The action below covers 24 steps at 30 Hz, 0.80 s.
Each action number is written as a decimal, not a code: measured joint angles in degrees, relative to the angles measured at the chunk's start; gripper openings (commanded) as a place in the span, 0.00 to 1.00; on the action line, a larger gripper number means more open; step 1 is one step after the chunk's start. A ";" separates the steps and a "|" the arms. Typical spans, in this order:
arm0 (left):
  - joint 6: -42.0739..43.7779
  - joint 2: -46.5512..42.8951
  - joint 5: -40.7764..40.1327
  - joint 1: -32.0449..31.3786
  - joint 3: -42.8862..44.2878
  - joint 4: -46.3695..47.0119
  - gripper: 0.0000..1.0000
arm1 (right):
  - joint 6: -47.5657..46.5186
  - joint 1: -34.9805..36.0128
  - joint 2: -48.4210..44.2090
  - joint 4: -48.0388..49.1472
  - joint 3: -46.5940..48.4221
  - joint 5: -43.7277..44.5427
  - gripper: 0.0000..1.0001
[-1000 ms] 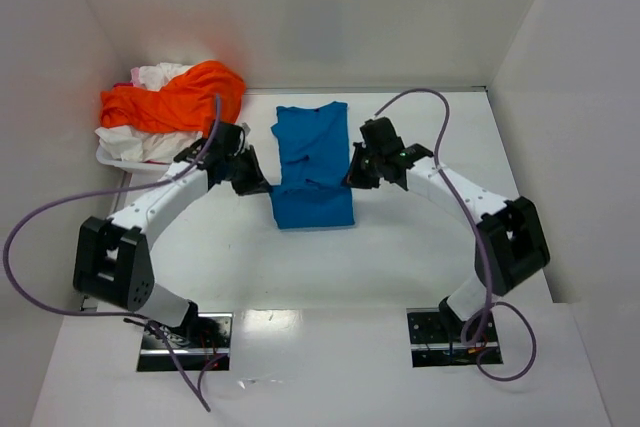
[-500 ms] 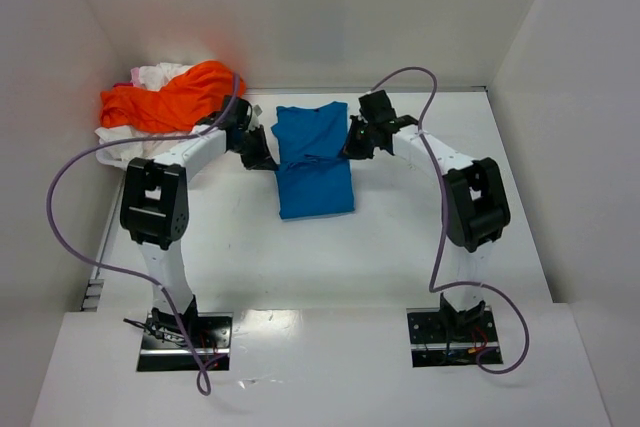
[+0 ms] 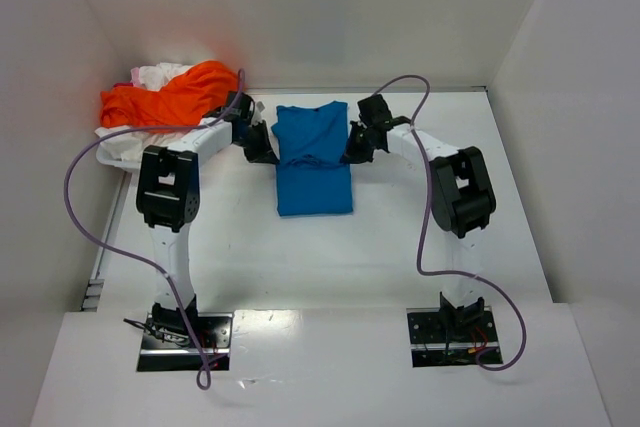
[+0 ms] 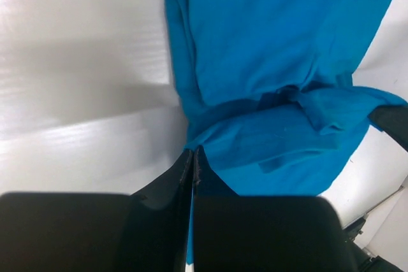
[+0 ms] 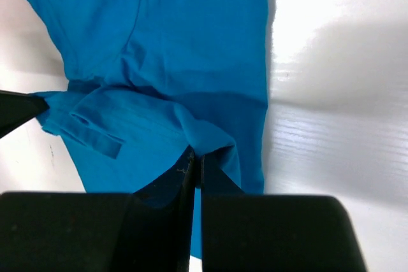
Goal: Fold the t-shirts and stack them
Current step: Fold the folded rectangular tshirt in 1/3 of the way
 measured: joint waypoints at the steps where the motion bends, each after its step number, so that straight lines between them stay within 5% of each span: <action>1: 0.11 0.42 0.04 0.13 0.52 -0.07 0.04 | -0.09 -0.09 0.04 0.13 0.15 -0.07 0.03; 3: 0.33 1.27 -0.02 0.33 1.51 0.11 0.13 | -0.15 -0.09 0.09 0.26 0.48 -0.15 0.03; 9: 2.08 2.47 -0.46 0.68 2.58 1.01 0.59 | -0.48 -0.48 0.42 1.14 0.52 -0.11 0.26; 24: 5.01 -1.57 -0.26 1.27 3.56 3.61 0.80 | 1.27 -3.02 -0.94 7.96 0.31 0.24 0.58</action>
